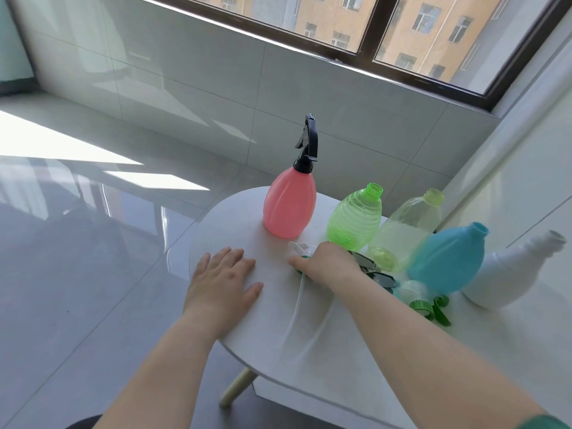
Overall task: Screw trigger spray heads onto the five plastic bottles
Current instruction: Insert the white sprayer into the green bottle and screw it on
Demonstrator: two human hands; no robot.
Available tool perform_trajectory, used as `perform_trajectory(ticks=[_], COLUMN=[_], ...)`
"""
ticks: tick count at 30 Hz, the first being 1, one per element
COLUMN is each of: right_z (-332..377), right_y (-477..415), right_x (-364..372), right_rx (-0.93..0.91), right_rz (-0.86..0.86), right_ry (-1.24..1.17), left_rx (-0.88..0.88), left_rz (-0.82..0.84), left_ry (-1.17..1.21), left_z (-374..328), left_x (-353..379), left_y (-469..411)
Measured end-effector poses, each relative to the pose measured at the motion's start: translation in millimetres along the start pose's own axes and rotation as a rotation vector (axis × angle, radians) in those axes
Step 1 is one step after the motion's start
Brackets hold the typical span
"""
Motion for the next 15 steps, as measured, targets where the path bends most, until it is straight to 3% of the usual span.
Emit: perform_trajectory(ticks=[7,15], right_z=[-12,-43], right_y=[14,50], right_x=[-8,-56], right_rx=[0.009,-0.181], right_rz=[0.123,0.156], right_ry=[-0.499,-1.146], left_rx=[-0.019,0.037], left_rz=[-0.018,-0.16], left_ry=[0.054,0.298], left_z=[-1,-36], left_x=[-5,-28], left_y=[1,15])
Point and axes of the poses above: each hand's wrist, its own y-axis away from the middle knuckle, its own x-axis out of the palm, z = x × y, the point moved 9 cm from there along -y, towards the middle knuckle, and after that the axes turned 1 degree about -z, right-handed, at the moved point
